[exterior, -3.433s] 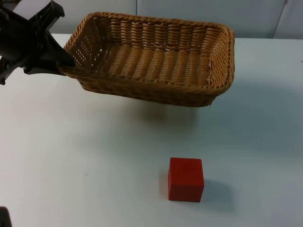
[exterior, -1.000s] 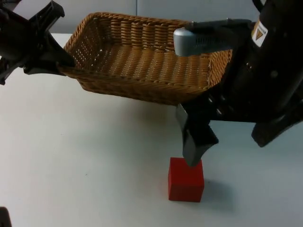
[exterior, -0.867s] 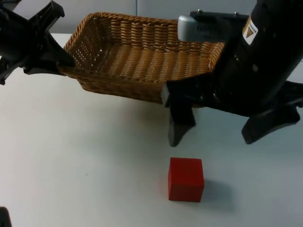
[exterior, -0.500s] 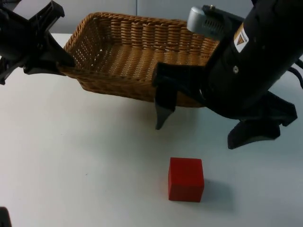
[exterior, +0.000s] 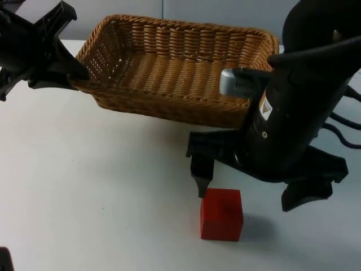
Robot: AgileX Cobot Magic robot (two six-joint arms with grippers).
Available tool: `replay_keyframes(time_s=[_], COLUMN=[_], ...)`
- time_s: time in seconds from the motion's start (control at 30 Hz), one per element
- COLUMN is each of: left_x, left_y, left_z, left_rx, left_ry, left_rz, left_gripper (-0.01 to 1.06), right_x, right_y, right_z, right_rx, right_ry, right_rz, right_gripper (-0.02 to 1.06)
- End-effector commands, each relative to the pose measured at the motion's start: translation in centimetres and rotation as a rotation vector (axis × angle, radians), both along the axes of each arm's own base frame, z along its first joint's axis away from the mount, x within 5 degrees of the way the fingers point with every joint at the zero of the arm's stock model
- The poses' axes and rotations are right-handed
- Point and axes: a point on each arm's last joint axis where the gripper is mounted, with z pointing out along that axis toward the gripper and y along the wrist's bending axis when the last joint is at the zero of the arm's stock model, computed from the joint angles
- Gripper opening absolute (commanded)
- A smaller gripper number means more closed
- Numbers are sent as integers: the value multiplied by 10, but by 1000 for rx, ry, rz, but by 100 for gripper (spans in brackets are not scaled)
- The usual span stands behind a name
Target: Pick up the basket with the left hand and place the cube into the basket with the right hand.
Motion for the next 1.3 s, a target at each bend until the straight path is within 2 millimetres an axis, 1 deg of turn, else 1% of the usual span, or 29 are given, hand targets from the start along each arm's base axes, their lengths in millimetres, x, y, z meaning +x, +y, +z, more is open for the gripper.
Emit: replay_keyframes(time_s=[0.0, 0.07, 0.3, 0.43, 0.47, 0.5, 0.53, 0.57, 0.6, 0.63, 0.67, 0.7, 0.73, 0.77, 0.8, 0.87, 0.97, 1.07, 1.1, 1.17, 1.2, 1.23, 1.27], left_x=[-1, -1, -1, -1, -1, -1, -1, -1, -1, -1, -1, -1, -1, -1, -1, -1, -1, -1, -1, -1, -1, -1, -1], left_y=[-3, -3, -3, -3, -3, -3, -3, -3, -3, -3, -3, -3, -3, -3, -3, -3, -3, -3, -3, -3, -2, -2, -2], left_z=[8, 8, 8, 8, 8, 8, 8, 8, 8, 8, 8, 8, 8, 8, 8, 8, 8, 8, 8, 8, 8, 8, 8], left_rx=[-39, -39, -39, -37, -37, -37, -37, -37, -37, -37, -37, -37, -37, -37, -37, -37, -37, -36, -36, -36, -34, -34, -34], left_ry=[-6, -6, -6, -7, -7, -7, -7, -7, -7, -7, -7, -7, -7, -7, -7, -7, -7, -7, -7, -7, -8, -8, -8], left_rz=[2, 2, 2, 2, 2, 2, 2, 2, 2, 2, 2, 2, 2, 2, 2, 2, 2, 3, 3, 3, 5, 5, 5], left_gripper=[0, 0, 0, 0, 0, 0, 0, 0, 0, 0, 0, 0, 0, 0, 0, 0, 0, 0, 0, 0, 0, 0, 0], right_x=[2, 3, 5, 5, 5, 5, 5, 5, 5, 5, 5, 5, 5, 5, 5, 6, 7, 11, 11, 13, 15, 16, 16], right_y=[2, 3, 5, 7, 7, 7, 7, 7, 7, 7, 7, 7, 7, 7, 8, 8, 9, 16, 16, 22, 28, 31, 31], right_z=[-7, -15, -27, -38, -38, -38, -39, -39, -39, -39, -39, -39, -39, -39, -39, -34, -27, -8, -8, 5, 15, 22, 22], right_rx=[-3, -4, -5, -4, -4, -4, -4, -4, -4, -4, -4, -3, -3, -3, -4, -12, -18, 28, 28, 79, 119, 139, 139], right_ry=[-10, -5, 1, 19, 19, 19, 20, 20, 20, 20, 20, 21, 21, 21, 23, 30, 32, 11, 11, 2, 0, -4, -4], right_rz=[10, 7, 7, 4, 4, 4, 4, 4, 4, 0, 0, -7, -7, -7, -9, -10, 5, 43, 43, 75, 99, 113, 113], right_gripper=[105, 105, 104, 99, 99, 95, 87, 75, 75, 54, 47, 31, 21, 21, 14, 8, 10, 16, 16, 21, 23, 23, 23])
